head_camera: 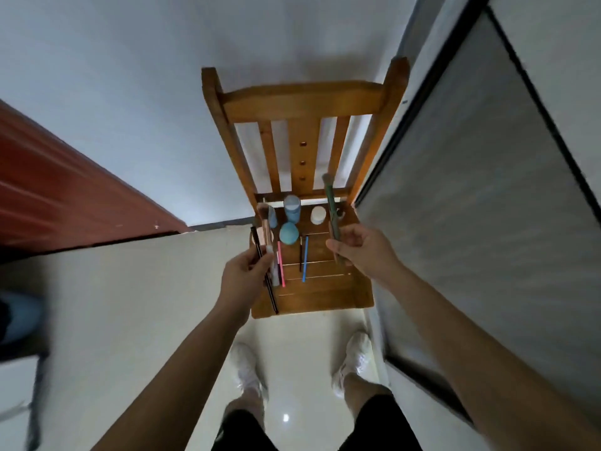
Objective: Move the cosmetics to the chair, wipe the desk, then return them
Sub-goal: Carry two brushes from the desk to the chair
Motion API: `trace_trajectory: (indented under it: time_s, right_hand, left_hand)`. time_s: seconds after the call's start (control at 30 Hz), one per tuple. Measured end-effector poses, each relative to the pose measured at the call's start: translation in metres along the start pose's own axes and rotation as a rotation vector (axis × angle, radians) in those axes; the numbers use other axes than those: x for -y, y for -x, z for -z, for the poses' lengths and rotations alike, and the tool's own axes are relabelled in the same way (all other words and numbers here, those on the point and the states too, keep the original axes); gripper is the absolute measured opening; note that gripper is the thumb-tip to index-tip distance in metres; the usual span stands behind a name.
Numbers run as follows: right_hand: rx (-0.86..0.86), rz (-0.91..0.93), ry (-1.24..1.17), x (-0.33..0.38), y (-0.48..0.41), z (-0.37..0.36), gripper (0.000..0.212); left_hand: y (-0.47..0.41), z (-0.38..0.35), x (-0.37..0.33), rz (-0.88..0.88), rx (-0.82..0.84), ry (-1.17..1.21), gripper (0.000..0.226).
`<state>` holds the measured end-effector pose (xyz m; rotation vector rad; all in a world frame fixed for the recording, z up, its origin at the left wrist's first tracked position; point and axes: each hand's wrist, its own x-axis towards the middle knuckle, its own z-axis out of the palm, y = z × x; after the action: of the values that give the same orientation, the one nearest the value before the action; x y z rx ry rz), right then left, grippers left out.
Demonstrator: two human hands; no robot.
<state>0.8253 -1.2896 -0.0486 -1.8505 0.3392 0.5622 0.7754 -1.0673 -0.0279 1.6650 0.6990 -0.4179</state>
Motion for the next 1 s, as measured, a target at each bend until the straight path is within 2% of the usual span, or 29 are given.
trace_trajectory:
  time_s: [0.17,0.33,0.4,0.47,0.63,0.73,0.9,1.0]
  right_hand:
    - [0.065,-0.082,0.083,-0.061,-0.071,-0.003,0.014]
    - [0.108,-0.192,0.108,-0.149,-0.131,-0.036,0.014]
    - [0.124,-0.252,0.108,-0.186,-0.148,-0.052,0.018]
    - [0.142,-0.284,0.128,-0.217,-0.161,-0.068,0.01]
    - [0.109,-0.338,0.129,-0.265,-0.182,-0.102,0.011]
    - [0.035,-0.346,0.159,-0.272,-0.188,-0.11,0.027]
    - [0.0,-0.276,0.395,-0.255,-0.177,-0.101,0.046]
    - [-0.009,-0.247,0.491,-0.225,-0.164,-0.087,0.044]
  left_hand:
    - [-0.063,-0.039,0.057,0.119,-0.035,-0.001,0.012]
    - [-0.141,-0.076,0.133,0.239,0.003,-0.003,0.011]
    - [-0.168,-0.088,0.165,0.305,-0.015,-0.024,0.021]
    - [-0.189,-0.099,0.192,0.335,-0.031,-0.081,0.034]
    - [-0.227,-0.115,0.234,0.285,-0.071,-0.24,0.052]
    - [-0.24,-0.119,0.244,0.223,-0.108,-0.312,0.047]
    - [-0.225,-0.111,0.236,0.133,-0.079,-0.375,0.043]
    - [-0.205,-0.091,0.213,0.057,-0.09,-0.444,0.04]
